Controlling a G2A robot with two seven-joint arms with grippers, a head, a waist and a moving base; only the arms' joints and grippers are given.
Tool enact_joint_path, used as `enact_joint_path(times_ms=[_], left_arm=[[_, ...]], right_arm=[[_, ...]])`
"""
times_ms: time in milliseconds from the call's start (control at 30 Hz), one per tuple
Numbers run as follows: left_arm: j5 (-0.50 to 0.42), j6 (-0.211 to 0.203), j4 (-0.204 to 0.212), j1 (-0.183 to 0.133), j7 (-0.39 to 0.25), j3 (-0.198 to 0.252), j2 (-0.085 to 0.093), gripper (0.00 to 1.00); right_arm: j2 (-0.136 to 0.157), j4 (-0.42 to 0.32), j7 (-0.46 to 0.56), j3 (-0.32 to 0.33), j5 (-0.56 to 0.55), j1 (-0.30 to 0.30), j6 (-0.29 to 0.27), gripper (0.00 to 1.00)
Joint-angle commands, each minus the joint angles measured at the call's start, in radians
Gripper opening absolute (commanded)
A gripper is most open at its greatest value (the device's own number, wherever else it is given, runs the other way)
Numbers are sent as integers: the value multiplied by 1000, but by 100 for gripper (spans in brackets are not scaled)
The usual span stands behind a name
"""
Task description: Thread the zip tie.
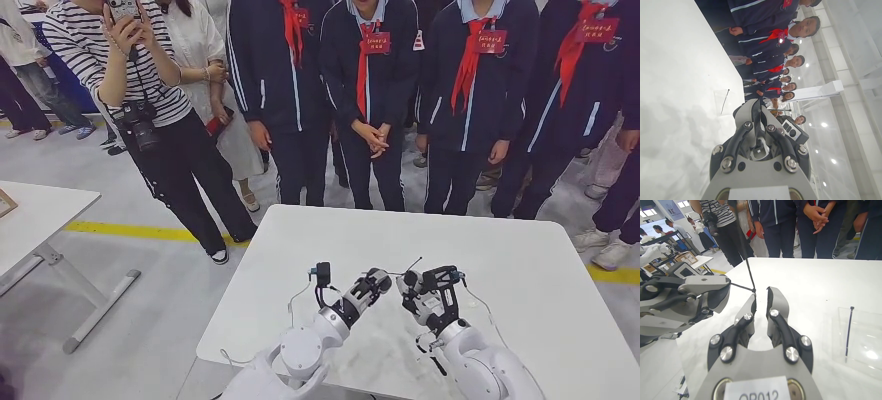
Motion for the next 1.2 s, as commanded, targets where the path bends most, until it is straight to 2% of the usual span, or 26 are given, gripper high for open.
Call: enact_joint_path(times_ms=[0,100,133,233,300,333,567,633,667,733,967,1167], left_arm=[[1,-1,2,0,-2,1,-1,0],[2,0,4,-1,-2,1,-1,0],[3,-1,4,-1,-2,1,-1,0],[4,-2,5,-1,-1,1,-2,0],[6,-2,5,-1,-2,1,-2,0],[8,-2,5,-1,-2,1,-3,0],[11,-2,8,0,-3,1,-4,0],[12,-2,8,0,-4,2,-4,0],[14,-3,9,0,-4,3,-4,0],[16,-4,9,0,-3,3,-5,0],[23,-5,9,-1,-1,6,-6,0],[15,-32,0,1,-5,7,-9,0]], right_arm=[[0,0,1,-1,-3,1,2,24],[1,-1,2,-4,-6,2,4,27],[1,-1,0,-5,-4,1,1,22],[1,-2,-6,-5,-5,0,1,20],[2,-3,-8,-7,-6,-1,1,24],[2,-4,-10,-7,-6,-1,0,18],[2,-1,-8,-10,-5,2,4,19],[3,0,-9,-11,-5,3,4,7],[3,0,-7,-11,-6,3,4,12],[3,-1,-12,-11,-6,3,5,0],[5,0,-17,-10,-10,2,7,0],[6,7,-10,-13,-11,4,2,0]])
